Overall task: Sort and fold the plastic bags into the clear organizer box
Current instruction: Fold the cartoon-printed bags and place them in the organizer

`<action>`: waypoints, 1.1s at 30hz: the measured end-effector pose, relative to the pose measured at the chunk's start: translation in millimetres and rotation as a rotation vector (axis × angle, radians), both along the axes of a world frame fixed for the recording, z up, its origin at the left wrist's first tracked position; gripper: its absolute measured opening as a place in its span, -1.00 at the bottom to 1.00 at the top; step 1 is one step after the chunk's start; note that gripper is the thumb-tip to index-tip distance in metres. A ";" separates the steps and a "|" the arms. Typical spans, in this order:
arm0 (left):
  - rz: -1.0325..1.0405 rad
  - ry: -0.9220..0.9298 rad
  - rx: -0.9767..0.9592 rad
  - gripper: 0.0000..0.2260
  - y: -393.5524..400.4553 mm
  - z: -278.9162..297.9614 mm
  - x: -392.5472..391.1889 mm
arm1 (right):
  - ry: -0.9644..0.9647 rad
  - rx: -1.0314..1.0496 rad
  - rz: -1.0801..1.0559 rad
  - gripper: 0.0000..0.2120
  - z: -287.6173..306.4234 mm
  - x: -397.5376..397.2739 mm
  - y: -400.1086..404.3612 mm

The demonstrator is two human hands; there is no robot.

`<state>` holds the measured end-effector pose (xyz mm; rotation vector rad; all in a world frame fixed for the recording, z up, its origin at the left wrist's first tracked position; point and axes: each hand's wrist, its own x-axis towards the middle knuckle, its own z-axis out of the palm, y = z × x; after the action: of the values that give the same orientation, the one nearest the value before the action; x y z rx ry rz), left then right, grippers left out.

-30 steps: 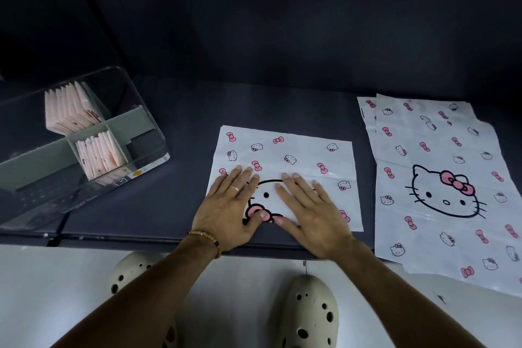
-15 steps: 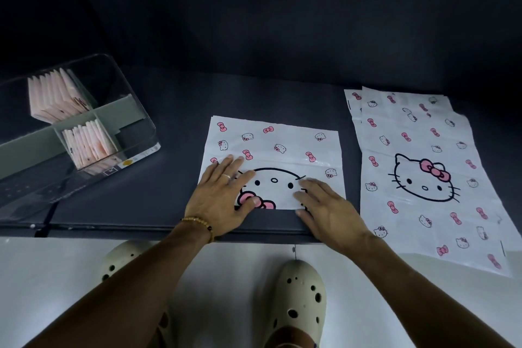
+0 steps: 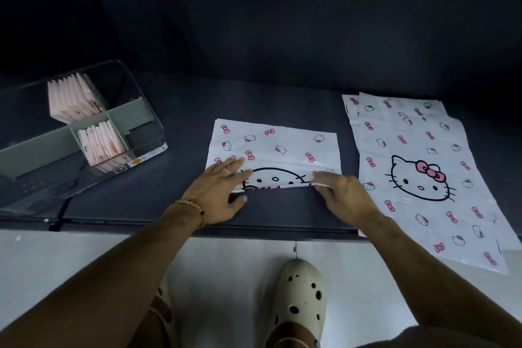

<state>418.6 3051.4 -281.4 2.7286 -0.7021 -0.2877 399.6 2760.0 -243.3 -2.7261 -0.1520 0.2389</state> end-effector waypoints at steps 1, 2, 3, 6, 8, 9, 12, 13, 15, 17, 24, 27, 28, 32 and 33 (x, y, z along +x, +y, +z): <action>0.005 0.055 -0.014 -0.55 3.0 7.1 3.6 | 0.038 0.071 -0.087 -0.83 4.7 2.7 -0.8; 0.040 0.132 -0.046 -0.61 5.4 16.3 7.2 | 0.077 0.111 -0.152 -0.75 9.2 5.6 -2.4; 0.095 0.217 -0.097 -0.67 7.6 26.1 11.4 | 0.112 0.134 -0.197 -0.70 13.0 8.1 -5.2; 0.254 0.380 -0.255 -0.84 19.6 45.8 21.8 | 0.187 0.234 -0.324 -0.80 17.6 11.7 -16.6; 0.348 0.399 -0.355 -0.84 29.6 48.9 24.1 | 0.223 0.325 -0.406 -0.91 13.5 10.0 -19.2; 0.403 0.403 -0.402 -0.85 33.5 47.4 23.9 | 0.226 0.354 -0.439 -0.93 9.0 8.3 -18.9; 0.553 0.369 -0.382 -0.88 39.5 32.5 22.9 | 0.162 0.384 -0.518 -0.95 -5.1 7.0 -16.8; 0.576 0.342 -0.333 -0.87 39.3 26.9 23.4 | 0.136 0.363 -0.534 -0.90 -8.3 8.8 -15.6; 0.609 0.290 -0.226 -0.81 37.3 18.3 25.5 | 0.090 0.274 -0.535 -0.75 -13.3 13.8 -13.4; 0.619 0.216 -0.126 -0.75 32.4 12.4 28.5 | 0.050 0.195 -0.526 -0.64 -16.3 18.9 -10.7; 0.691 -0.050 0.126 -0.63 20.6 -2.1 31.6 | 0.068 0.057 -0.600 -0.73 -28.8 39.0 -6.8; 0.749 -0.070 0.088 -0.60 20.3 -4.7 33.8 | 0.069 0.045 -0.640 -0.77 -32.2 44.2 -7.0; 0.761 -0.080 0.085 -0.60 19.7 -4.8 34.2 | 0.078 0.041 -0.645 -0.77 -32.5 45.7 -8.0; 0.781 -0.123 0.085 -0.62 17.6 -6.6 32.8 | 0.031 -0.029 -0.610 -0.76 -31.6 47.1 -6.8; 0.783 -0.131 0.087 -0.62 17.7 -7.2 32.7 | 0.001 -0.064 -0.583 -0.77 -32.2 46.0 -5.2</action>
<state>451.3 3069.1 -288.5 2.8667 0.3841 0.0482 445.6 2754.7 -275.6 -2.6918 0.6504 0.0752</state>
